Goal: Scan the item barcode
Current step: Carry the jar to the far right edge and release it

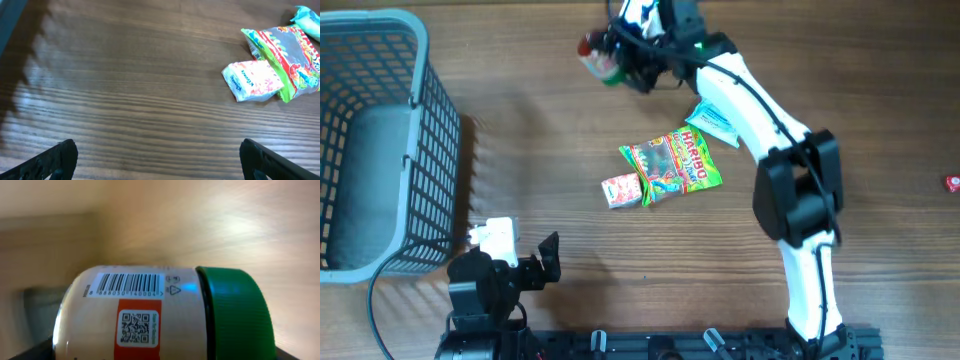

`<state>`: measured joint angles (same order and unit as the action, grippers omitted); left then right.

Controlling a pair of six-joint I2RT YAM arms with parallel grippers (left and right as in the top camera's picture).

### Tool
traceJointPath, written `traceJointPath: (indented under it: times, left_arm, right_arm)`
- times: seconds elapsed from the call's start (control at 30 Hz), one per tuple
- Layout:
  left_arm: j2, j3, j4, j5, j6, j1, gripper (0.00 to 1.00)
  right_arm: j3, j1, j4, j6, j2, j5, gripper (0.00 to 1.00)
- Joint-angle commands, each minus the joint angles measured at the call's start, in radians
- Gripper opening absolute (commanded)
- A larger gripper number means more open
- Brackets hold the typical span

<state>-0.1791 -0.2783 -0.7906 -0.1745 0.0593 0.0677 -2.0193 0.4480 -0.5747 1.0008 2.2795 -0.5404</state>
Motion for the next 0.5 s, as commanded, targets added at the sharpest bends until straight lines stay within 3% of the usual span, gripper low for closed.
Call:
traceJointPath:
  times: [0.0,0.1,0.2,0.33,0.47]
  left_arm:
    - [0.003,0.0,0.004,-0.012,0.009,0.006,1.0]
    - [0.003,0.0,0.004,-0.011,0.009,0.006,1.0]
    - [0.003,0.0,0.004,-0.011,0.009,0.006,1.0]
    - [0.003,0.0,0.004,-0.011,0.009,0.006,1.0]
    - [0.003,0.0,0.004,-0.011,0.009,0.006,1.0]
  right_arm:
    - [-0.006,-0.043,-0.298,-0.168,-0.082,0.559,0.58]
    - [0.005,-0.134,-0.55,-0.171,-0.084,0.792,0.58]
    - [0.05,-0.262,-0.636,-0.174,-0.08,0.996,0.59]
    - [0.079,-0.492,-0.612,-0.202,-0.076,1.106,0.63]
    - [0.097,-0.768,-0.439,-0.349,-0.047,1.041,0.63]
